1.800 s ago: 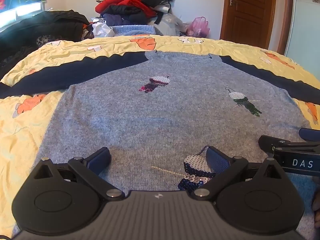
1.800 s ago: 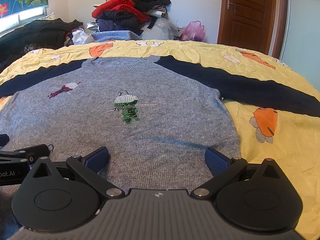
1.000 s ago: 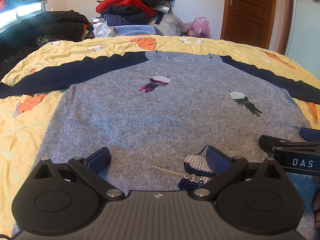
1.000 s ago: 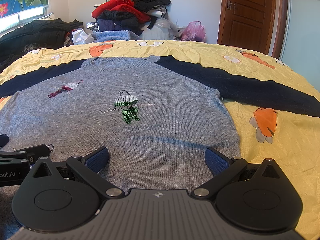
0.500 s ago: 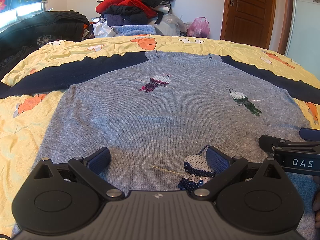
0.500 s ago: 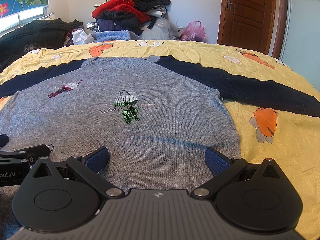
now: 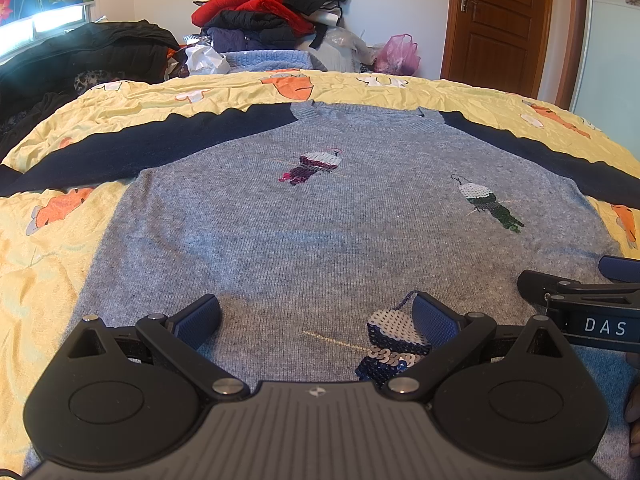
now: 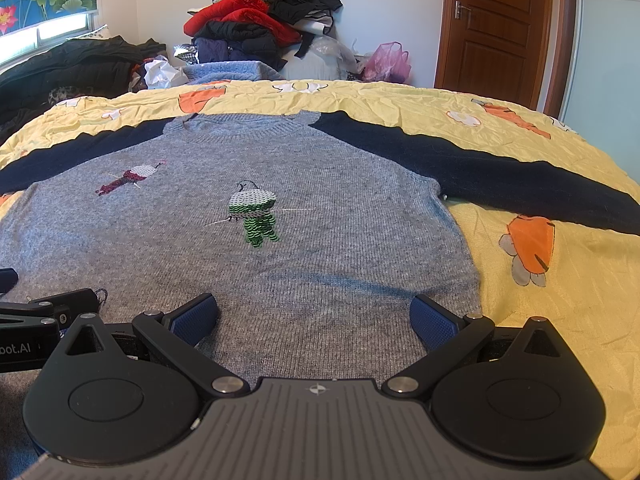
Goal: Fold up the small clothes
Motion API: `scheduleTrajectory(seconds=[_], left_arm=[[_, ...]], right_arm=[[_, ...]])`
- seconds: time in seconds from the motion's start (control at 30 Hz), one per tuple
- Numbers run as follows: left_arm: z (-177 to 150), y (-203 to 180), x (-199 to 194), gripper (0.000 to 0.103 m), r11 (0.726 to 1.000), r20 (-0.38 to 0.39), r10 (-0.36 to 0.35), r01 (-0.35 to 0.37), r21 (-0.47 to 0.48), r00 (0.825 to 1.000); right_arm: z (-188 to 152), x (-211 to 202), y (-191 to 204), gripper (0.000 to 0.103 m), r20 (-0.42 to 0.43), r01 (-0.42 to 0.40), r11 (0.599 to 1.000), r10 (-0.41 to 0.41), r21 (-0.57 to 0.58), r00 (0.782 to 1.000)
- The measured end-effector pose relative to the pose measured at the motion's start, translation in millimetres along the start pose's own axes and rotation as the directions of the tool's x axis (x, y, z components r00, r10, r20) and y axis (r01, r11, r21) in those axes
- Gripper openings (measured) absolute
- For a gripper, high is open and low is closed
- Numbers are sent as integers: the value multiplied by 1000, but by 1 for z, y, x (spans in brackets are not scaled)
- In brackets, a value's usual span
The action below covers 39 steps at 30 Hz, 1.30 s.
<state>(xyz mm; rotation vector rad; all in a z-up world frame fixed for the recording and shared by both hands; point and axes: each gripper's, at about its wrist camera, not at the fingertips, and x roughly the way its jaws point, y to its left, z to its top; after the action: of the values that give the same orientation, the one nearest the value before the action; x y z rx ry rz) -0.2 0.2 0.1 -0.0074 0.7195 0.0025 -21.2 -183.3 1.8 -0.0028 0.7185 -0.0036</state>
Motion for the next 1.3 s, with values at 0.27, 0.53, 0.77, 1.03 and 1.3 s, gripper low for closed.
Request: scheduleTrajectory(seconds=[0.27, 0.53, 0.77, 1.03, 1.3], left_arm=[[0, 0, 0, 103, 1000, 0, 0, 0, 0, 1000], [0, 0, 0, 103, 1000, 0, 1, -1, 0, 1000], [0, 0, 0, 103, 1000, 0, 0, 0, 0, 1000], [0, 0, 0, 103, 1000, 0, 0, 0, 0, 1000], [0, 0, 0, 103, 1000, -1, 2, -2, 0, 1000]], right_arm=[[0, 0, 0, 103, 0, 0, 1000, 0, 0, 1000], [6, -15, -28, 102, 41, -95, 991, 92, 98, 995], [33, -28, -159, 102, 201, -141, 890, 57, 434, 978], [29, 4, -332, 91, 182, -99, 526, -110, 845, 977], [5, 40, -375, 64, 178, -96, 424, -157, 901, 971]])
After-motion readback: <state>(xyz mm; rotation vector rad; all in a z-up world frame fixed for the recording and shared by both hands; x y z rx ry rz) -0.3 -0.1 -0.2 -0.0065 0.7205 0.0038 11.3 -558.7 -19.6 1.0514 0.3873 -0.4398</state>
